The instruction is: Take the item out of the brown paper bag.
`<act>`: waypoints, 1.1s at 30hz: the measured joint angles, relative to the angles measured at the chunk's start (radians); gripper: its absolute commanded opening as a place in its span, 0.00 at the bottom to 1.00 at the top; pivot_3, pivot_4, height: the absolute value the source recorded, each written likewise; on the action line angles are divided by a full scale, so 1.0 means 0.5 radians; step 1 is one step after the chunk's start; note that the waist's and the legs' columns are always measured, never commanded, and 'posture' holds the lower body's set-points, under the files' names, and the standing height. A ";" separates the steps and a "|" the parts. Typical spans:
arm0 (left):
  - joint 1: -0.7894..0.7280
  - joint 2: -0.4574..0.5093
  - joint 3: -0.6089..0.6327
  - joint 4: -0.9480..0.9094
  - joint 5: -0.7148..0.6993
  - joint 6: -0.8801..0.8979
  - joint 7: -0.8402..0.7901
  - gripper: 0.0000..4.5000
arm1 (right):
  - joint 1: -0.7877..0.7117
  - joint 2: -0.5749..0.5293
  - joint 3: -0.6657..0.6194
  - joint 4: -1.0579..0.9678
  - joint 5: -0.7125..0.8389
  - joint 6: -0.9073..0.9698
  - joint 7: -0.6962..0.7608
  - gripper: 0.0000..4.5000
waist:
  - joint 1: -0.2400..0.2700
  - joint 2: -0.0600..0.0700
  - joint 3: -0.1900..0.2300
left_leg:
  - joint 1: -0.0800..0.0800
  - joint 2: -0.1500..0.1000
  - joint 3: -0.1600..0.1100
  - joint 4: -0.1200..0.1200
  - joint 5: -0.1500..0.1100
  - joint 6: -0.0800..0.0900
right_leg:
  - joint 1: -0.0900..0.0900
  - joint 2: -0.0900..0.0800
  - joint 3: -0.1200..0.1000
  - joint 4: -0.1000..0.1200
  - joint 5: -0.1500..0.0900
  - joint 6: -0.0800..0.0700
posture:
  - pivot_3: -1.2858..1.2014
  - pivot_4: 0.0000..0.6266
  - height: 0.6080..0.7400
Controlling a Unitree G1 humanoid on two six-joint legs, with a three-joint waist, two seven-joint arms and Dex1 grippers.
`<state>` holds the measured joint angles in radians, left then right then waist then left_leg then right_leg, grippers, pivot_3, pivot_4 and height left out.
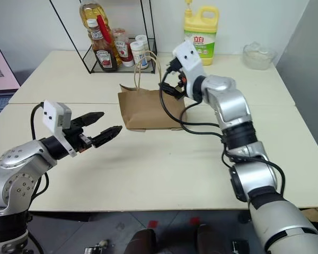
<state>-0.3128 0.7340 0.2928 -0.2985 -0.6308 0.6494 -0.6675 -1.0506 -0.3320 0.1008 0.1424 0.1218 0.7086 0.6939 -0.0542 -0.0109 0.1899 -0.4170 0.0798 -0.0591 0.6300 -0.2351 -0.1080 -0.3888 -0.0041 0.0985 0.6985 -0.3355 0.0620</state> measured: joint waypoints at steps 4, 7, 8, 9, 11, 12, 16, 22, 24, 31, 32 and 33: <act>-0.103 0.062 -0.025 0.055 0.027 -0.008 -0.048 0.80 | 0.313 -0.268 -0.026 -0.686 0.237 0.311 0.165 0.95 | -0.001 0.000 0.000 | 0.000 0.000 -0.001 0.000 -0.002 0.005 | 0.000 0.001 0.000 0.000 0.000 0.000 | 0.52 0.24 1.00; -0.221 0.127 -0.101 0.182 0.138 -0.082 -0.096 0.59 | 0.498 -0.368 -0.087 -1.050 0.433 0.469 0.228 0.95 | -0.006 0.000 0.000 | 0.002 0.000 -0.002 0.000 -0.003 0.007 | 0.001 0.002 0.000 0.000 0.000 0.000 | 0.52 0.24 1.00; -0.274 0.139 -0.126 0.249 0.187 -0.122 -0.114 0.52 | 0.537 -0.392 -0.102 -1.132 0.484 0.503 0.236 0.95 | -0.007 0.000 0.000 | 0.003 0.000 -0.002 0.001 -0.003 0.007 | 0.001 0.002 0.001 0.000 0.000 0.000 | 0.52 0.24 1.00; -0.351 0.150 -0.165 0.340 0.244 -0.174 -0.138 0.44 | 0.578 -0.421 -0.124 -1.209 0.534 0.530 0.246 0.95 | -0.004 0.000 0.000 | 0.003 0.000 -0.002 0.001 -0.002 0.007 | 0.002 0.002 0.000 0.001 0.000 0.000 | 0.52 0.24 1.00; -0.545 0.182 -0.250 0.591 0.377 -0.311 -0.194 0.30 | 0.638 -0.454 -0.163 -1.345 0.627 0.583 0.245 0.95 | 0.001 0.000 0.000 | 0.003 0.000 -0.003 0.002 -0.002 0.007 | 0.002 0.003 0.000 0.000 0.000 0.000 | 0.52 0.24 1.00; -0.700 0.185 -0.320 0.775 0.460 -0.402 -0.232 0.23 | 0.655 -0.459 -0.184 -1.392 0.663 0.617 0.214 0.95 | 0.004 -0.001 0.000 | 0.003 -0.001 -0.003 0.003 -0.002 0.007 | 0.003 0.003 -0.001 0.001 0.000 0.000 | 0.52 0.24 1.00; -1.198 0.158 -0.513 1.426 0.748 -0.757 -0.337 0.00 | 0.680 -0.457 -0.229 -1.464 0.708 0.696 0.078 0.95 | 0.017 -0.001 -0.001 | 0.002 -0.002 -0.004 0.004 -0.001 0.007 | 0.003 0.002 -0.002 -0.001 0.000 0.000 | 0.52 0.24 1.00; -1.828 -0.053 -0.758 2.593 1.220 -1.340 -0.205 0.00 | 0.733 -0.445 -0.244 -1.553 0.780 0.778 -0.092 0.95 | 0.026 -0.002 0.000 | -0.001 -0.002 -0.004 0.002 -0.001 0.007 | 0.001 0.002 -0.002 -0.003 0.000 0.000 | 0.52 0.24 1.00; -1.967 -0.120 -0.833 2.881 1.377 -1.479 -0.071 0.00 | 0.740 -0.437 -0.245 -1.590 0.819 0.806 -0.139 0.95 | 0.023 -0.002 0.000 | -0.002 -0.002 -0.004 0.001 -0.001 0.007 | 0.001 0.002 -0.002 -0.003 0.000 0.000 | 0.52 0.24 1.00; -2.166 -0.302 -0.931 3.264 1.694 -1.621 0.213 0.00 | 0.740 -0.434 -0.245 -1.643 0.905 0.875 -0.247 0.95 | 0.015 -0.002 0.000 | -0.002 -0.002 -0.005 0.001 0.002 0.001 | 0.000 0.002 -0.002 -0.002 0.000 0.000 | 0.52 0.24 1.00; -2.173 -0.311 -0.947 3.280 1.726 -1.624 0.224 0.00 | 0.740 -0.436 -0.244 -1.651 0.909 0.879 -0.257 0.95 | 0.014 -0.002 0.000 | -0.002 -0.002 -0.005 0.001 0.003 0.000 | 0.000 0.002 -0.002 -0.002 0.000 0.000 | 0.52 0.24 1.00; -2.178 -0.321 -0.966 3.293 1.769 -1.624 0.228 0.00 | 0.740 -0.443 -0.245 -1.658 0.922 0.886 -0.266 0.95 | 0.012 -0.002 0.000 | -0.001 -0.002 -0.005 0.001 0.003 0.000 | 0.000 0.002 -0.002 -0.002 0.000 0.000 | 0.52 0.24 1.00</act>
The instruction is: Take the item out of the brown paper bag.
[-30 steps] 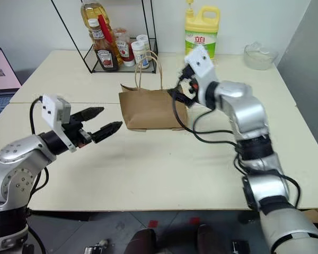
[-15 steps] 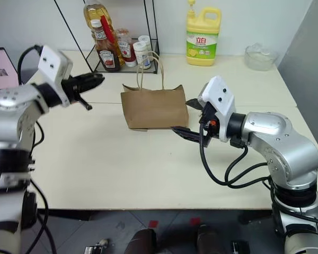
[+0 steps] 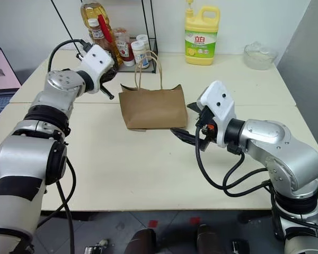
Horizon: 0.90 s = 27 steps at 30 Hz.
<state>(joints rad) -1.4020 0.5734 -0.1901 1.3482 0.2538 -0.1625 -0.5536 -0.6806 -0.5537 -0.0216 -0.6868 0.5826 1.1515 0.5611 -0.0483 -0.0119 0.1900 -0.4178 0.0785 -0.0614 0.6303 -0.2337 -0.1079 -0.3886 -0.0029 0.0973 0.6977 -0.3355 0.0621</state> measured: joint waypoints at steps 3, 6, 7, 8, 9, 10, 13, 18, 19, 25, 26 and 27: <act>-0.001 -0.022 -0.005 0.023 0.073 0.005 -0.020 0.00 | 0.000 -0.034 -0.001 -0.020 0.045 0.030 -0.015 0.95 | -0.003 0.000 0.000 | 0.000 0.000 0.000 0.000 0.000 0.000 | 0.000 0.000 0.000 0.000 0.000 0.000 | 0.52 0.24 1.00; -0.001 -0.022 -0.029 0.045 0.137 0.013 -0.143 0.00 | 0.001 -0.062 -0.029 -0.038 0.089 0.054 -0.033 0.95 | -0.007 0.000 0.000 | 0.000 0.000 0.000 0.000 0.000 -0.001 | 0.000 0.000 0.000 0.000 0.000 0.000 | 0.52 0.24 1.00; -0.002 -0.022 -0.036 0.044 0.146 0.005 -0.192 0.00 | 0.001 -0.072 -0.047 -0.040 0.113 0.069 -0.037 0.95 | -0.007 0.000 0.000 | 0.000 0.000 0.000 0.000 0.000 -0.001 | 0.000 0.000 0.000 0.000 0.000 0.000 | 0.52 0.24 1.00; -0.011 -0.020 -0.033 0.042 0.147 0.000 -0.269 0.00 | 0.007 -0.085 -0.075 -0.045 0.141 0.082 -0.039 0.95 | -0.006 0.000 0.000 | 0.000 0.000 0.000 0.000 0.000 -0.001 | 0.001 0.000 0.000 0.000 0.000 0.000 | 0.52 0.24 1.00; -0.017 -0.020 -0.030 0.040 0.145 -0.001 -0.327 0.00 | 0.007 -0.098 -0.086 -0.055 0.158 0.092 -0.040 0.95 | -0.007 0.000 0.000 | 0.000 0.000 0.000 0.000 0.000 -0.001 | 0.001 0.000 0.000 0.000 0.000 0.000 | 0.52 0.24 1.00; -0.022 -0.020 -0.018 0.039 0.139 -0.001 -0.401 0.00 | 0.008 -0.114 -0.099 -0.066 0.187 0.109 -0.041 0.95 | -0.007 0.000 0.000 | 0.000 0.000 0.000 0.000 0.000 0.000 | 0.001 0.000 0.000 0.000 0.000 0.000 | 0.52 0.24 1.00; -0.023 -0.020 0.005 0.037 0.129 0.000 -0.529 0.00 | 0.019 -0.140 -0.116 -0.077 0.233 0.122 -0.041 0.95 | -0.009 0.000 0.000 | 0.001 0.000 0.000 0.000 0.000 0.000 | 0.002 0.000 0.000 0.001 0.000 0.000 | 0.52 0.24 1.00; -0.022 -0.009 0.045 0.028 0.087 -0.005 -0.864 0.00 | 0.060 -0.222 -0.156 -0.092 0.317 0.143 -0.033 0.95 | -0.014 0.000 0.000 | 0.001 0.000 0.000 0.001 0.001 0.000 | 0.002 0.000 0.000 0.001 0.000 0.000 | 0.52 0.24 1.00; -0.022 0.001 0.049 0.021 0.080 -0.005 -0.938 0.00 | 0.063 -0.239 -0.159 -0.094 0.339 0.144 -0.030 0.95 | -0.015 0.000 0.000 | 0.001 0.000 0.000 0.001 0.001 0.000 | 0.002 0.000 0.000 0.001 0.000 0.000 | 0.52 0.24 1.00; -0.005 0.075 0.088 -0.031 0.031 -0.010 -1.290 0.00 | 0.083 -0.302 -0.161 -0.105 0.427 0.145 -0.021 0.95 | -0.017 0.000 0.000 | 0.000 0.000 -0.001 0.001 0.001 0.001 | 0.002 0.000 0.000 0.001 0.000 0.000 | 0.52 0.24 1.00; 0.002 0.082 0.092 -0.039 0.014 -0.009 -1.351 0.00 | 0.084 -0.305 -0.161 -0.105 0.445 0.144 -0.021 0.95 | -0.017 0.000 0.000 | 0.000 0.000 -0.001 0.001 0.001 0.001 | 0.002 0.000 0.000 0.001 0.000 0.000 | 0.52 0.24 1.00; 0.011 0.091 0.098 -0.054 0.000 -0.010 -1.413 0.00 | 0.085 -0.308 -0.160 -0.105 0.454 0.142 -0.020 0.95 | -0.017 0.000 0.000 | 0.000 0.000 -0.001 0.001 0.001 0.001 | 0.002 0.000 0.000 0.001 0.000 0.000 | 0.52 0.24 1.00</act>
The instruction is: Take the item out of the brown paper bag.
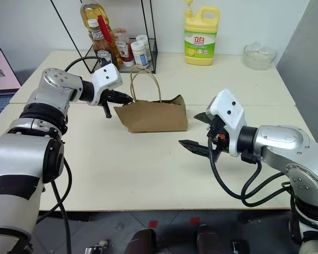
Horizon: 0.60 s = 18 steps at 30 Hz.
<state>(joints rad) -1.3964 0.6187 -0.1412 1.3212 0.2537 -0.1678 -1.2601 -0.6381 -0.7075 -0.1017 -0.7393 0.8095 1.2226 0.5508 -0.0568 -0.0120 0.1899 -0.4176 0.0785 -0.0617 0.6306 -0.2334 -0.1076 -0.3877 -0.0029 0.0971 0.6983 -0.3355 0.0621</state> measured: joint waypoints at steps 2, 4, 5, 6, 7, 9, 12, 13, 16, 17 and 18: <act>0.028 0.021 0.002 -0.048 -0.029 -0.006 -0.130 0.00 | 0.003 -0.010 0.002 0.000 0.008 -0.003 0.000 0.95 | 0.000 0.000 0.000 | 0.000 0.000 0.000 0.000 0.000 0.000 | 0.000 0.000 0.000 0.000 0.000 0.000 | 0.52 0.24 1.00; 0.060 0.044 0.010 -0.105 -0.065 0.003 -0.275 0.00 | 0.007 -0.026 0.003 0.000 0.015 -0.007 0.000 0.95 | 0.000 0.000 0.000 | 0.000 0.000 0.000 0.000 0.000 0.000 | 0.000 0.000 0.000 0.000 0.000 0.000 | 0.52 0.24 1.00; 0.082 0.051 0.022 -0.145 -0.095 0.013 -0.355 0.00 | 0.012 -0.033 0.003 0.000 0.020 -0.013 0.000 0.95 | 0.000 0.000 0.000 | 0.000 0.000 0.000 0.000 0.000 0.000 | 0.000 0.000 0.000 0.000 0.000 0.000 | 0.52 0.24 1.00; 0.109 0.055 0.028 -0.197 -0.123 0.025 -0.425 0.00 | 0.016 -0.035 0.004 0.001 0.027 -0.019 0.000 0.95 | 0.001 0.000 0.000 | 0.000 0.000 0.000 0.000 0.000 0.000 | 0.000 0.000 0.000 0.000 0.000 0.000 | 0.52 0.24 1.00; 0.125 0.055 0.030 -0.225 -0.136 0.033 -0.470 0.00 | 0.019 -0.036 0.005 0.001 0.033 -0.021 0.000 0.95 | 0.001 0.000 0.000 | 0.000 0.000 -0.001 0.000 0.000 0.000 | 0.000 0.000 0.000 0.000 0.000 0.000 | 0.52 0.24 1.00; 0.204 0.064 0.030 -0.371 -0.202 0.100 -0.592 0.00 | 0.027 -0.046 0.008 0.001 0.055 -0.029 0.003 0.95 | 0.000 0.000 0.000 | 0.000 0.001 -0.001 0.000 0.000 0.000 | 0.000 0.000 0.000 0.001 0.000 0.000 | 0.52 0.24 1.00; 0.419 0.152 -0.058 -0.728 -0.368 0.247 -0.684 0.00 | 0.044 -0.064 0.012 0.003 0.074 -0.039 0.013 0.95 | -0.003 0.000 0.000 | 0.000 0.001 -0.001 0.000 0.000 0.000 | 0.000 0.000 0.000 0.002 0.000 0.000 | 0.52 0.24 1.00; 0.516 0.201 -0.109 -0.881 -0.443 0.313 -0.689 0.00 | 0.053 -0.075 0.013 0.004 0.075 -0.042 0.020 0.95 | -0.008 0.000 0.000 | 0.001 0.002 -0.001 0.000 0.000 0.000 | 0.000 0.000 0.000 0.002 0.000 -0.001 | 0.52 0.24 1.00; 0.811 0.370 -0.269 -1.375 -0.692 0.516 -0.696 0.00 | 0.075 -0.096 0.015 0.007 0.077 -0.057 0.030 0.95 | -0.014 0.000 0.000 | 0.001 0.003 -0.002 0.000 0.000 0.000 | 0.000 0.000 0.000 0.003 -0.001 -0.001 | 0.52 0.24 1.00; 0.858 0.400 -0.293 -1.459 -0.731 0.553 -0.698 0.00 | 0.076 -0.100 0.015 0.008 0.077 -0.061 0.030 0.95 | -0.012 0.000 0.000 | 0.001 0.003 -0.002 0.001 0.001 0.000 | 0.000 0.000 -0.001 0.004 -0.001 -0.001 | 0.52 0.24 1.00; 0.896 0.425 -0.299 -1.546 -0.757 0.591 -0.698 0.00 | 0.078 -0.101 0.015 0.008 0.077 -0.070 0.031 0.95 | -0.008 0.000 0.000 | 0.000 0.003 -0.002 0.001 0.001 0.001 | 0.000 0.001 -0.001 0.004 -0.001 -0.001 | 0.52 0.24 1.00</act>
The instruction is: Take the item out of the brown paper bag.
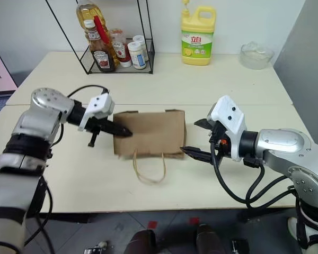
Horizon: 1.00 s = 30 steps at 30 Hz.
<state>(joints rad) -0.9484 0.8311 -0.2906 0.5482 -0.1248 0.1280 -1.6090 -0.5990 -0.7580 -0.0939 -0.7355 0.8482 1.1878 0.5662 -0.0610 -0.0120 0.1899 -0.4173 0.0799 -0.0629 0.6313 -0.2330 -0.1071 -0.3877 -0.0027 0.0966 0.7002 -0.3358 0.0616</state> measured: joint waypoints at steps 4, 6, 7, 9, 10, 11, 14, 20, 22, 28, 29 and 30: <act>0.019 0.013 0.066 -0.194 -0.053 0.059 0.024 0.00 | 0.022 -0.003 0.000 -0.003 0.000 -0.022 0.000 0.95 | 0.027 0.000 0.000 | 0.000 -0.001 0.000 0.005 -0.002 0.007 | 0.003 0.000 -0.001 0.000 0.000 0.000 | 0.52 0.24 1.00; 0.026 0.012 0.139 -0.274 -0.068 0.092 0.098 0.00 | 0.060 -0.008 0.001 -0.009 0.000 -0.039 0.000 0.95 | 0.028 0.000 0.000 | 0.000 -0.001 0.000 0.006 -0.003 0.007 | 0.003 0.000 -0.001 0.000 0.000 0.000 | 0.52 0.24 1.00; 0.031 0.013 0.177 -0.318 -0.076 0.108 0.117 0.04 | 0.073 -0.013 0.001 -0.009 0.000 -0.042 0.000 0.95 | 0.028 0.000 0.000 | 0.000 -0.001 0.000 0.006 -0.003 0.007 | 0.003 0.000 0.000 0.001 0.000 0.000 | 0.52 0.24 1.00; 0.091 0.037 0.245 -0.455 -0.130 0.134 0.133 0.14 | 0.087 -0.015 0.001 -0.015 0.001 -0.051 0.000 0.95 | 0.023 0.000 0.000 | 0.000 -0.001 0.000 0.006 -0.003 0.007 | 0.003 0.000 0.000 0.001 0.000 0.000 | 0.52 0.24 1.00; 0.143 0.059 0.271 -0.548 -0.163 0.158 0.130 0.20 | 0.108 -0.020 0.001 -0.020 0.002 -0.054 0.000 0.95 | 0.020 0.000 0.000 | 0.000 0.000 0.000 0.006 -0.002 0.006 | 0.003 0.000 -0.001 0.001 0.000 0.000 | 0.52 0.24 1.00; 0.220 0.086 0.302 -0.673 -0.214 0.201 0.126 0.26 | 0.137 -0.021 0.002 -0.029 0.002 -0.063 0.000 0.95 | 0.016 0.000 0.000 | 0.000 0.000 0.000 0.006 -0.002 0.006 | 0.003 0.000 0.000 0.001 0.000 0.000 | 0.52 0.24 1.00; 0.478 0.170 0.338 -1.014 -0.319 0.243 0.055 0.45 | 0.177 -0.025 0.031 -0.049 -0.006 -0.100 0.002 0.95 | 0.005 0.000 0.000 | 0.002 0.000 0.000 0.005 -0.002 0.006 | 0.003 0.000 0.001 0.003 0.000 0.000 | 0.52 0.24 1.00; 0.696 0.130 0.315 -1.092 -0.211 -0.293 0.054 0.70 | 0.262 -0.024 0.164 -0.081 -0.089 -0.264 0.010 0.95 | 0.036 -0.001 -0.001 | 0.001 -0.001 0.000 0.015 -0.003 0.008 | 0.005 0.001 0.000 0.006 0.000 0.000 | 0.52 0.24 1.00; 0.670 0.076 0.294 -0.993 -0.142 -0.506 0.075 0.70 | 0.309 -0.024 0.190 -0.109 -0.096 -0.308 0.022 0.95 | 0.054 -0.002 -0.001 | 0.001 -0.001 0.000 0.018 -0.003 0.008 | 0.006 0.000 0.001 0.006 0.000 0.000 | 0.52 0.24 1.00; 0.616 -0.066 0.166 -0.783 -0.017 -0.931 0.093 0.70 | 0.392 -0.029 0.226 -0.155 -0.102 -0.351 0.028 0.95 | 0.060 -0.002 -0.001 | 0.001 -0.001 0.000 0.019 -0.003 0.009 | 0.006 0.001 0.001 0.007 0.000 0.000 | 0.52 0.24 1.00; 0.608 -0.079 0.159 -0.768 -0.011 -0.971 0.095 0.70 | 0.393 -0.029 0.229 -0.158 -0.102 -0.352 0.025 0.95 | 0.060 -0.002 -0.001 | 0.001 -0.001 -0.001 0.019 -0.003 0.009 | 0.006 0.001 0.001 0.007 0.000 0.000 | 0.52 0.24 1.00; 0.597 -0.098 0.151 -0.741 0.007 -1.027 0.098 0.70 | 0.396 -0.029 0.230 -0.163 -0.102 -0.352 0.020 0.95 | 0.059 -0.002 -0.001 | 0.001 -0.001 0.000 0.019 -0.003 0.009 | 0.006 0.001 0.001 0.007 0.000 0.000 | 0.52 0.24 1.00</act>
<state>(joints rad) -0.6501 0.7821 -0.2149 0.1777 -0.1213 -0.3857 -1.5603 -0.4008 -0.7726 0.0211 -0.8171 0.7971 1.0118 0.5764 -0.0312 -0.0127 0.1894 -0.4170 0.0792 -0.0631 0.6406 -0.2347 -0.1028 -0.3846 -0.0022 0.0970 0.7039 -0.3358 0.0617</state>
